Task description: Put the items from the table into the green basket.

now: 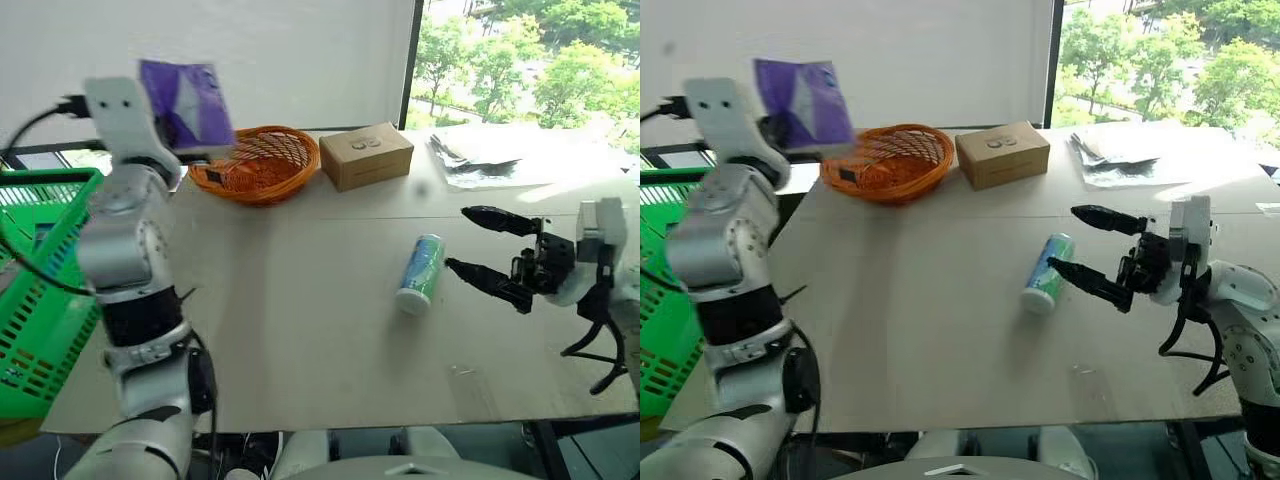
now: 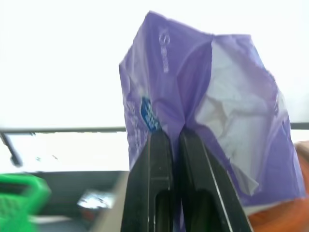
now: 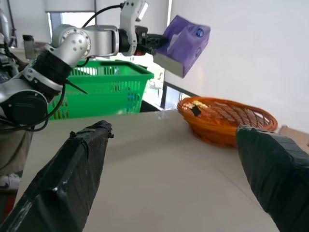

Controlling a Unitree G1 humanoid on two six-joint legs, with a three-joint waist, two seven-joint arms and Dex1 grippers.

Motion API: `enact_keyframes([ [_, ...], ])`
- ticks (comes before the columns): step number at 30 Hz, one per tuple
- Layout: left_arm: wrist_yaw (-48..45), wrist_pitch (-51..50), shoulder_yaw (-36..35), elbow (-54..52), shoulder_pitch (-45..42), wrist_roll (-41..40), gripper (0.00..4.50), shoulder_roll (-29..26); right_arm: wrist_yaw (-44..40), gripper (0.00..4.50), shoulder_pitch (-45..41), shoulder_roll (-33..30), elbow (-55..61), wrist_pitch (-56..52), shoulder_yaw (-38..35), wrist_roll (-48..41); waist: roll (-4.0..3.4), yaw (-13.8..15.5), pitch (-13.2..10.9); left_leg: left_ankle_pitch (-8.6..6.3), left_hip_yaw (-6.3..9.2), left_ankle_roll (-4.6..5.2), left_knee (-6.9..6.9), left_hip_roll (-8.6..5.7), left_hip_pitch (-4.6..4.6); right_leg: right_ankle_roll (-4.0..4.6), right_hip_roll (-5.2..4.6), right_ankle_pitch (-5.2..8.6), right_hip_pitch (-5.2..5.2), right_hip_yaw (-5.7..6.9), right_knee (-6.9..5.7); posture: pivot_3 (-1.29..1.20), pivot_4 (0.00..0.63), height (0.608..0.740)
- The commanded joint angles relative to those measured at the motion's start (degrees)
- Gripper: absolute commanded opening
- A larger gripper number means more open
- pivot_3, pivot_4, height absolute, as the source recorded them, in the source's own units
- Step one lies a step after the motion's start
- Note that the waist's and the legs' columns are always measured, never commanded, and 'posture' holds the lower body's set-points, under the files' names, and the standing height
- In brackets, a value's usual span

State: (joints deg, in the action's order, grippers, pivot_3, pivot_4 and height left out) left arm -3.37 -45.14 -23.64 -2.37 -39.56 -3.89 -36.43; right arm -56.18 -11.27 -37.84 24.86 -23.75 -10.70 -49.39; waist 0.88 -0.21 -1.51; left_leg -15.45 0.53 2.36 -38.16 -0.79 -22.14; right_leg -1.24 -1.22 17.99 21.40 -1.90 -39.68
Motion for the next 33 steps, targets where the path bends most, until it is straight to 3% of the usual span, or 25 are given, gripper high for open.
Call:
enact_keyframes([
  [1, -1.2, 5.79, -3.47, 7.17, 0.27, 2.53, 0.08, -8.59, 1.98, 4.5, -5.13, 0.89, 2.08, -2.51, 2.08, -2.06, 0.23, 1.0, -0.03, 0.01, 0.01, -0.02, -0.01, 0.0, -0.12, 0.0, -0.01, 0.0, 0.13, 0.02, -0.03, 0.13, 0.0, 0.74],
  [5, -1.53, 7.54, -6.88, 13.93, 2.79, 2.61, 0.08, -14.51, 9.11, 4.5, -12.98, 4.79, 2.08, -5.61, 4.87, -1.65, 0.31, 2.91, -0.03, 0.02, 0.15, -0.04, -0.12, -0.06, -0.48, 0.0, -0.22, -0.02, 0.39, 0.26, -0.09, 0.15, 0.0, 0.74],
  [11, -0.08, 8.8, -9.13, 18.0, 3.79, 2.02, 0.08, -14.68, 11.1, 4.5, -14.56, 5.47, 2.97, -7.58, 6.34, -0.74, 0.65, 6.48, 0.18, -0.12, 0.56, 0.16, -0.11, -0.2, -0.67, 0.03, -0.46, -0.01, 0.39, 0.72, 0.03, 0.14, 0.0, 0.74],
  [17, 2.43, 8.58, -9.78, 17.84, 4.78, 1.45, 2.1, -11.9, 11.02, 4.5, -13.95, 5.11, 3.1, -7.15, 6.4, 0.09, 0.65, 6.61, 0.19, -0.14, 0.56, 0.2, -0.05, -0.24, -0.72, 0.04, -0.49, -0.01, 0.43, 0.72, -0.02, 0.13, 0.0, 0.74],
  [23, 5.37, 13.8, -12.94, 13.47, 0.88, -3.51, 2.1, -6.48, 11.15, 4.5, -12.14, 3.6, 3.76, -6.75, 5.1, 1.11, 0.73, 6.36, 0.24, -0.14, 0.55, 0.21, -0.07, -0.25, -0.74, 0.03, -0.49, -0.01, 0.44, 0.72, -0.04, 0.12, 0.0, 0.74],
  [28, -10.47, 1.35, 2.89, -0.31, 3.95, -16.67, 2.1, 5.9, 9.1, 4.5, -5.11, -0.54, 0.7, -4.82, 0.48, 4.43, 0.74, 7.57, 0.5, -0.13, 0.66, 0.2, -0.12, -0.38, -0.75, 0.02, -0.59, -0.02, 0.33, 0.82, -0.01, 0.09, 0.0, 0.74],
  [33, -15.89, -9.61, 19.44, -9.98, 10.03, -23.44, 2.1, 17.55, 6.37, 4.5, 6.97, -5.27, -4.06, 0.58, -5.13, 11.96, 0.73, 6.07, 0.53, -0.1, 0.48, 0.25, -0.16, -0.52, -0.86, -0.01, -0.79, -0.02, 0.31, 0.69, 0.03, 0.03, 0.0, 0.74],
])
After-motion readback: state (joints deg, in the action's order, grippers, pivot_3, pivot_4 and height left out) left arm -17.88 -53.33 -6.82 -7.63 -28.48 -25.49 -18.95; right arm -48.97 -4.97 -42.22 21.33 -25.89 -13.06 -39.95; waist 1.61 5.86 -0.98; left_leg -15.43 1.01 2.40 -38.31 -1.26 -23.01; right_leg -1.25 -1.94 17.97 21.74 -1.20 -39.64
